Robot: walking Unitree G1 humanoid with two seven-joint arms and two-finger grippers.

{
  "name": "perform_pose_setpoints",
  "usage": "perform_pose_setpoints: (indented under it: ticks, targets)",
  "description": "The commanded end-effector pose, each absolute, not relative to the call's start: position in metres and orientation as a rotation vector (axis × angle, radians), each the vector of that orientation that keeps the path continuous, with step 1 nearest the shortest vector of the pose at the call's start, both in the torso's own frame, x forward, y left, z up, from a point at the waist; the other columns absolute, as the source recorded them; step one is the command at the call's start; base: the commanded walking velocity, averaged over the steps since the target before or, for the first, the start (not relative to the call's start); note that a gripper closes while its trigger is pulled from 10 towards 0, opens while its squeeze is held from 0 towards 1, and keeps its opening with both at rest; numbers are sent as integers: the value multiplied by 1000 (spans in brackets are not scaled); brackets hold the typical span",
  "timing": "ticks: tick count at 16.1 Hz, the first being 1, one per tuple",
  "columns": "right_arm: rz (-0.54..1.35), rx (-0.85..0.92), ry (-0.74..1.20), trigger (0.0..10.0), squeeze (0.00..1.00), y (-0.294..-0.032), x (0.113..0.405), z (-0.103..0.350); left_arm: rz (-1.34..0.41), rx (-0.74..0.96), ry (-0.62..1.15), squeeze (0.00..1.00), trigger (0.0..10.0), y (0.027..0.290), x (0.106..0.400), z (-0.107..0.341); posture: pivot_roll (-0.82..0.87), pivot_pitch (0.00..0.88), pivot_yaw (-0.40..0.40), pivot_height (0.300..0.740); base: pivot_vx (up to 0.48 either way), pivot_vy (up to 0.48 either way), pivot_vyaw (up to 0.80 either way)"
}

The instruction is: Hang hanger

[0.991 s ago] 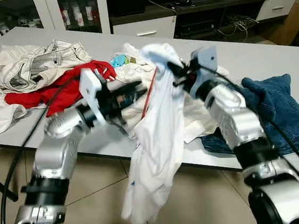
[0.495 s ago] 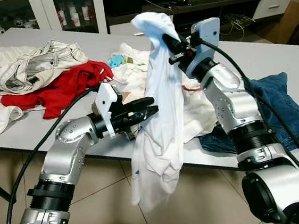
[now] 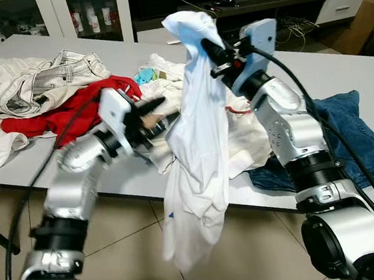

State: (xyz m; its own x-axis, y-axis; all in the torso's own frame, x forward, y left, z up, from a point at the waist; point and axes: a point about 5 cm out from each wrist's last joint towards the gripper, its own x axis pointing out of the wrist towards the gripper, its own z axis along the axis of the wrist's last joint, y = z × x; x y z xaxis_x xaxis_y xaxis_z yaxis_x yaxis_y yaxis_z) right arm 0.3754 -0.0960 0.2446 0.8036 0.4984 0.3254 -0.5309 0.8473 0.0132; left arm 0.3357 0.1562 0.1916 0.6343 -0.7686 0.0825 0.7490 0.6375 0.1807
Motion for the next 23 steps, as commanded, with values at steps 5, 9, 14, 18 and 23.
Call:
perform_pose_setpoints:
  ticks: [5,9,14,18,23]
  targets:
    - [547,145,-423,0,0,-104,371,263,-1127,40,23,0,10000,133,316,163,27,0,-71,740,0,0,0]
    - [584,157,-430,0,0,-98,368,265,-1239,-30,125,0,10000,132,303,152,31,0,-71,740,0,0,0]
    - [661,178,-439,0,0,-85,360,266,-1278,-58,178,0,10000,127,298,145,31,0,-72,740,0,0,0]
    - [725,192,-429,0,0,-74,352,264,-1312,-72,171,0,10000,109,299,142,24,0,-71,740,0,0,0]
    - [731,172,-378,10000,0,-74,350,256,-1317,-96,93,0,0,107,299,149,20,0,-69,740,0,0,0]
